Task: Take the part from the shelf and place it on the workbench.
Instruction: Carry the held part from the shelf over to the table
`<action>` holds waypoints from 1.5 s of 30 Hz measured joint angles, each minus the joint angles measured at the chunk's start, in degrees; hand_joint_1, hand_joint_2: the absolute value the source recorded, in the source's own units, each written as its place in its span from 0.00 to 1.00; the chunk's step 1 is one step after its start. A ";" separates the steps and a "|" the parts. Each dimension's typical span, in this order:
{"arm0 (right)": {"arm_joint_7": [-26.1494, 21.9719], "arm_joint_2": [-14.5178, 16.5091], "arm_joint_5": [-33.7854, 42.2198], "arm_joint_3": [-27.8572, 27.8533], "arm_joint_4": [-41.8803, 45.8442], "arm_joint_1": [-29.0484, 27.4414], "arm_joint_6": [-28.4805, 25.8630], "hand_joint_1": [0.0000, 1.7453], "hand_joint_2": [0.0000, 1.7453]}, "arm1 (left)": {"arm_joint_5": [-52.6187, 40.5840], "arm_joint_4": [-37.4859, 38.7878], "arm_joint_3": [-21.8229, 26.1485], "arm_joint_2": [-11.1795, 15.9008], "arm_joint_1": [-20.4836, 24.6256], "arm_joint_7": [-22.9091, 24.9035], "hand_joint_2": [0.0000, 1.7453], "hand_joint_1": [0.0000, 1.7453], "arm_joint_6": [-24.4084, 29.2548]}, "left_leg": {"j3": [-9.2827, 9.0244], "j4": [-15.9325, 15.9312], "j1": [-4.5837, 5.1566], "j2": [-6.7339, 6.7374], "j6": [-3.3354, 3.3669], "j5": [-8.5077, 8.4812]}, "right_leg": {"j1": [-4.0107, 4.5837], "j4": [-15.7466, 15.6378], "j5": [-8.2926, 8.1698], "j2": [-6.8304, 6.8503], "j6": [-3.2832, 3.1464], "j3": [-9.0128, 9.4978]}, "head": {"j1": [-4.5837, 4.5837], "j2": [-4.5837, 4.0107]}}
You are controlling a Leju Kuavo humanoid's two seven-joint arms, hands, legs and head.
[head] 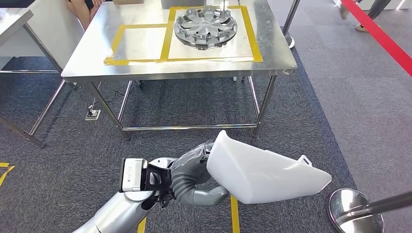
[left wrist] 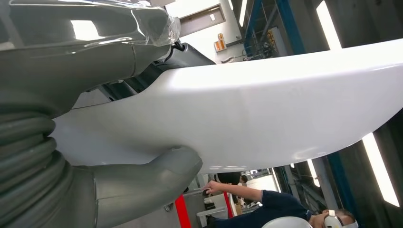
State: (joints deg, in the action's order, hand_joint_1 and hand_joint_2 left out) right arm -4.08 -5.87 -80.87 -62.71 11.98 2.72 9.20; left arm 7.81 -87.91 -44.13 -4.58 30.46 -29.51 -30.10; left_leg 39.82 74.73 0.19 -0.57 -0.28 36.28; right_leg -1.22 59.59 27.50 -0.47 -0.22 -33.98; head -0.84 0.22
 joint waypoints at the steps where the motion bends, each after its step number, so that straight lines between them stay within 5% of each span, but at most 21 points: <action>1: -0.03 0.01 -0.07 0.02 0.00 -0.05 0.00 0.00 0.00 | -0.01 0.00 0.00 0.17 -0.07 0.01 1.00 1.00 0.06 | 1.15 0.20 -0.02 0.00 -0.02 0.24 | 0.01 0.00 0.52 -0.03 0.00 0.57 | 0.00 0.00; 2: -0.08 0.02 -0.17 0.05 0.00 -0.07 0.00 0.00 0.00 | 0.00 -0.02 0.00 0.33 -0.10 0.03 1.00 1.00 0.18 | 1.31 -1.45 -0.01 0.00 0.07 -0.91 | 0.03 -0.01 1.06 -0.07 0.04 1.26 | -0.01 0.00; 5: -0.28 0.05 -0.58 0.22 -0.01 -0.04 0.02 0.00 0.00 | 0.03 -0.14 0.01 0.65 -0.12 0.10 1.00 1.00 0.60 | -1.53 -11.83 0.33 0.06 1.04 -7.97 | 0.16 -0.14 2.71 -0.23 0.43 3.21 | 0.06 0.00; 10: -0.51 0.13 -0.81 0.32 -0.02 0.17 0.10 0.00 0.00 | 0.01 -0.31 -0.01 0.70 -0.21 0.29 1.00 1.00 0.87 | -4.80 -16.15 0.37 -0.05 2.72 -8.99 | 0.28 1.17 3.10 -0.20 2.11 4.72 | 0.23 0.01; 13: -0.54 0.04 -0.74 0.35 -0.02 0.32 0.10 0.00 0.00 | 0.00 -0.32 -0.04 0.61 -0.18 0.33 1.00 1.00 0.96 | -6.97 -16.56 0.00 0.22 3.34 -8.02 | 0.27 9.66 3.84 -0.10 2.65 -0.33 | 0.68 0.00; 15: -0.56 -0.10 -0.73 0.35 -0.02 0.20 0.09 0.00 0.00 | -0.01 -0.30 -0.07 0.60 -0.23 0.37 1.00 1.00 0.96 | -7.88 -16.59 -0.05 0.10 3.43 -6.95 | 0.24 15.19 6.98 -0.07 3.10 -5.30 | 0.81 0.00; 17: -0.57 -0.16 -0.73 0.35 -0.02 -0.03 0.10 0.00 0.00 | -0.01 -0.26 -0.08 0.61 -0.28 0.39 1.00 1.00 0.96 | -9.31 -16.59 -0.16 -0.08 3.27 -5.67 | 0.23 14.69 8.83 -0.04 3.35 -7.47 | 0.82 0.00; 18: -0.58 -0.19 -0.73 0.35 -0.02 -0.10 0.10 0.00 0.00 | -0.01 -0.25 -0.08 0.62 -0.29 0.39 1.00 1.00 0.96 | -10.26 -16.59 -0.25 -0.13 3.10 -4.90 | 0.19 11.97 7.80 0.02 3.39 -7.36 | 0.82 0.00; 20: -0.59 -0.19 -0.73 0.35 -0.04 -0.24 0.10 0.00 0.00 | 0.00 -0.17 -0.10 0.65 -0.34 0.39 1.00 1.00 0.96 | -11.97 -16.50 -0.28 -0.13 2.55 -3.17 | 0.02 4.81 1.69 0.44 3.33 -6.23 | 0.92 0.00; 22: -0.60 -0.19 -0.72 0.35 -0.07 -0.29 0.13 0.00 0.00 | -0.02 -0.09 -0.10 0.67 -0.41 0.46 1.00 1.00 0.98 | -13.10 -16.75 -0.02 -0.13 1.81 -1.72 | 0.05 1.19 -2.87 0.85 2.63 -5.19 | 0.95 0.00; 24: -0.62 -0.17 -0.72 0.37 -0.09 -0.17 0.16 0.00 0.00 | -0.02 -0.19 -0.08 0.58 -0.34 0.53 1.00 1.00 1.03 | -13.99 -16.52 0.14 -0.13 1.16 -1.58 | 0.12 0.98 -2.75 0.72 1.52 -4.21 | 0.82 0.00; 27: -0.63 -0.26 -0.68 0.37 -0.07 -0.02 0.03 0.00 0.00 | 0.02 -0.20 -0.12 0.50 -0.03 0.44 1.00 1.00 1.12 | -10.88 -10.28 0.07 0.13 0.43 -2.74 | -0.22 0.55 -1.34 0.38 0.39 -2.05 | 0.56 0.00; 30: -0.47 -0.34 -0.56 0.37 -0.07 -0.05 -0.06 0.00 0.00 | 0.08 0.16 -0.20 0.55 0.10 0.28 1.00 1.00 1.14 | -2.91 -1.26 -0.03 0.27 -0.08 0.99 | -0.17 0.39 0.65 0.28 -0.01 0.03 | 0.35 0.00; 32: -0.33 -0.34 -0.46 0.37 -0.07 -0.15 -0.08 0.00 0.00 | 0.10 0.49 -0.26 0.57 0.10 0.21 1.00 1.00 1.14 | 0.29 -0.74 0.03 0.26 0.06 2.76 | 0.00 0.39 2.14 0.14 -0.08 1.79 | 0.32 0.00; 33: -0.30 -0.33 -0.43 0.37 -0.07 -0.16 -0.09 0.00 0.00 | 0.10 0.61 -0.27 0.57 0.11 0.19 1.00 1.00 1.14 | 0.67 -2.84 0.14 0.26 0.38 1.73 | 0.14 0.37 2.92 0.06 -0.09 2.81 | 0.31 0.00; 36: -0.29 -0.02 -0.32 0.36 -0.18 -0.04 -0.12 0.00 0.00 | 0.17 0.98 -0.26 0.62 0.13 0.05 1.00 1.00 1.14 | -0.32 -12.34 1.10 -0.08 2.47 -8.12 | 0.34 0.06 5.12 -0.14 0.13 5.23 | 0.60 0.00; 38: -0.28 0.15 -0.24 0.36 -0.26 0.10 -0.14 0.00 0.00 | 0.27 1.23 -0.27 0.59 0.28 -0.15 1.00 1.00 1.14 | -1.23 -15.20 1.67 -0.41 3.22 -11.51 | 0.22 -0.71 5.57 -0.27 0.75 6.29 | 0.67 0.00; 41: -0.25 0.15 -0.20 0.37 -0.26 0.21 -0.09 0.00 0.00 | 0.45 1.30 -0.33 0.25 0.80 -0.46 1.00 1.00 1.14 | -4.08 -17.46 1.33 -0.42 3.63 -10.88 | 0.23 1.40 3.68 -0.22 1.73 6.16 | 0.46 0.00; 43: -0.29 -0.01 -0.19 0.37 -0.26 0.38 -0.10 0.00 0.00 | 0.49 1.37 -0.41 0.07 1.10 -0.51 1.00 1.00 1.14 | -6.04 -18.38 0.89 -0.28 3.92 -10.09 | 0.23 7.82 2.95 -0.14 2.12 2.03 | 0.57 0.00; 45: -0.33 -0.28 -0.19 0.36 -0.26 0.26 -0.11 0.00 0.00 | 0.52 1.58 -0.55 0.03 1.27 -0.56 1.00 1.00 1.15 | -7.59 -18.56 0.65 -0.25 4.03 -8.74 | 0.21 13.79 5.84 -0.11 2.67 -3.10 | 0.62 0.00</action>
State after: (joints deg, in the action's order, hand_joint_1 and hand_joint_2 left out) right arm -4.42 -6.16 -81.05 -62.35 11.72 2.98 9.09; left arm 8.33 -86.32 -44.68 -4.55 31.73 -30.06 -28.95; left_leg 32.24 56.17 0.84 -0.82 3.75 27.54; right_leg -1.02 73.37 33.34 -0.58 2.45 -37.08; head -0.22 0.22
